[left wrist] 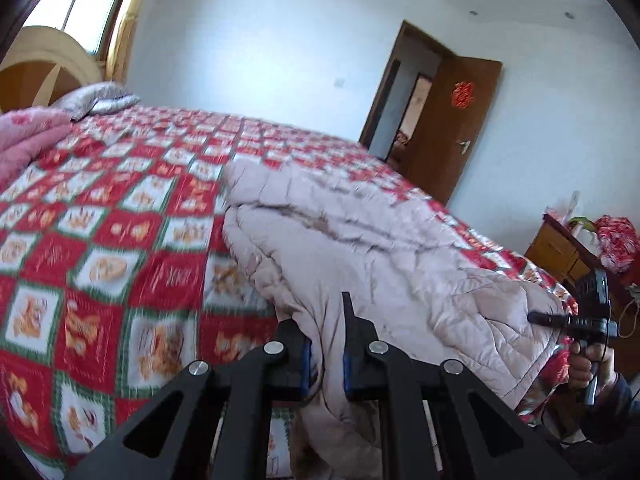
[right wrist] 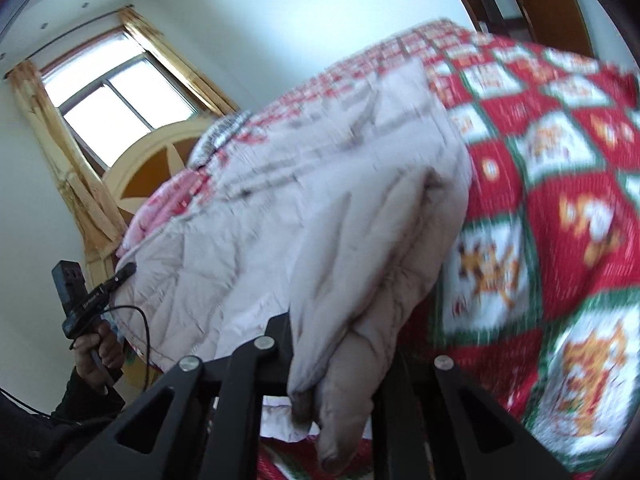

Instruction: Fold large clothes

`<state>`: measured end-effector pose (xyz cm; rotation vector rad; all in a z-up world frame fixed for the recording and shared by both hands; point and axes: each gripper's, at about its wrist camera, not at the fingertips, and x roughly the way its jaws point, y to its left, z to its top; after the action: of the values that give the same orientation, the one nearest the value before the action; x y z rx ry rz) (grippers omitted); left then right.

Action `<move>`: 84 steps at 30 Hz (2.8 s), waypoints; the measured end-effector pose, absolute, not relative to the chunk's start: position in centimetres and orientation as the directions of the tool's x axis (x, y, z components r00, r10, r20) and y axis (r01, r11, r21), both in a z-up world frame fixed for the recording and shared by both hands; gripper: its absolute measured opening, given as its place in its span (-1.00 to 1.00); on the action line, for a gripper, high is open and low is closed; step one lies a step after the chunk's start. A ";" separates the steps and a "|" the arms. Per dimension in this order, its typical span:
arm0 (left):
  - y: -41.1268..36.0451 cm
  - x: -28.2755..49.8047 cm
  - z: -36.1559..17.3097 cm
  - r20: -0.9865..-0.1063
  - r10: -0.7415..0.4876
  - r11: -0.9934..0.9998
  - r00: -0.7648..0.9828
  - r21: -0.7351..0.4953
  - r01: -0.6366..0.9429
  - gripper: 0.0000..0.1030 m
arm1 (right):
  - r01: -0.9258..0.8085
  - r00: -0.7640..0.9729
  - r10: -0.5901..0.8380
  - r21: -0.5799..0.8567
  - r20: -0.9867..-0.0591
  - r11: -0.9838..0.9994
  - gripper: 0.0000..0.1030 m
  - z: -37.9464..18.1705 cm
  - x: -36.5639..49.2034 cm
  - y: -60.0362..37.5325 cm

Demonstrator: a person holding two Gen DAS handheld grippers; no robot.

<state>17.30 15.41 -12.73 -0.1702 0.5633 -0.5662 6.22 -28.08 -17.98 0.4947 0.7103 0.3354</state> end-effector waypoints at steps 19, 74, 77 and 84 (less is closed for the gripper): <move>16.3 28.5 -10.5 -0.366 -0.654 0.751 0.663 -0.424 0.507 -0.80 | -0.073 0.842 0.344 0.545 -0.415 0.835 -0.77 -12.0 13.2 -30.5; 10.5 56.4 -12.1 -0.580 -0.486 0.863 0.654 -0.436 0.255 -0.43 | 0.132 0.855 0.416 0.905 -0.311 0.405 0.03 -20.6 40.2 -41.3; 13.3 57.3 -13.9 -0.538 -0.585 0.774 0.607 -0.594 0.220 -0.42 | 0.162 0.838 0.408 0.879 -0.362 0.449 0.03 -20.5 40.5 -41.1; 22.2 55.5 -14.7 -0.472 -0.368 0.746 0.801 -0.664 -0.049 0.68 | 0.208 0.831 0.273 0.727 -0.484 0.655 0.03 -19.2 40.3 -39.6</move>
<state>55.48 22.19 -14.73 -0.7170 0.6292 -0.1881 40.35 -39.60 -19.15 0.8708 0.6084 0.0395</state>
